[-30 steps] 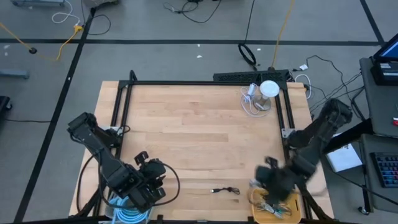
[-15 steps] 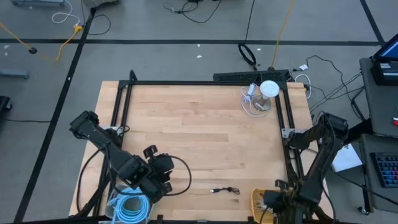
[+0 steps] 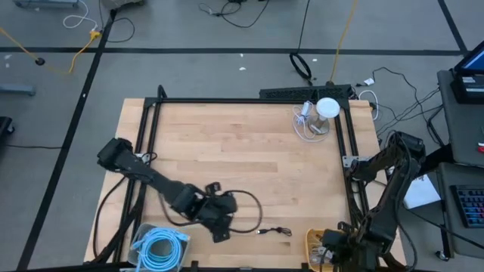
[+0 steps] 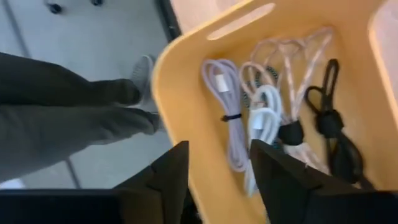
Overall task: Pick & Place USB Port
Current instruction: Put the black charger cable into the yellow bin
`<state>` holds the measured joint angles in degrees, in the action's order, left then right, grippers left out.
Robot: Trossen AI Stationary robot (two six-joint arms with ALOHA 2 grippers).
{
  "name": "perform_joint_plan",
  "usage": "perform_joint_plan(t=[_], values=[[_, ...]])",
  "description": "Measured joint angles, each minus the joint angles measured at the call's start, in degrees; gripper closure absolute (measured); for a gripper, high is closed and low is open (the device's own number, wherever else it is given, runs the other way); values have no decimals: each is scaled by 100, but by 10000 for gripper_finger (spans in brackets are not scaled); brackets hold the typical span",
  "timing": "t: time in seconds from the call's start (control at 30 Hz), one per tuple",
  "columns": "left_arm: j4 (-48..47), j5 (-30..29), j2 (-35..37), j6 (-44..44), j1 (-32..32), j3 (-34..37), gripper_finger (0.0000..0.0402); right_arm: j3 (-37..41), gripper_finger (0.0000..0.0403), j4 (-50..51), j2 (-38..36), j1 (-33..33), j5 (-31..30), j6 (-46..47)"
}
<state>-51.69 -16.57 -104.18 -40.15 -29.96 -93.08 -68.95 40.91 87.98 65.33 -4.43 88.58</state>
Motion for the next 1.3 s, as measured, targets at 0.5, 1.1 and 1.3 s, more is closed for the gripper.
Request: perform_joint_plan(t=[0.5,1.1,1.3], values=[[2713,1533,-1951,1193,755,-119,238,-7,196,22,-801,-331,-1240,-890],[3792,1648,-2298,657,985,-309,238,-9,195,717,-1942,-1275,-3121,-2219],[3767,1647,-2548,866,950,-753,238,-7,195,936,-2032,-1238,-3112,-2160]])
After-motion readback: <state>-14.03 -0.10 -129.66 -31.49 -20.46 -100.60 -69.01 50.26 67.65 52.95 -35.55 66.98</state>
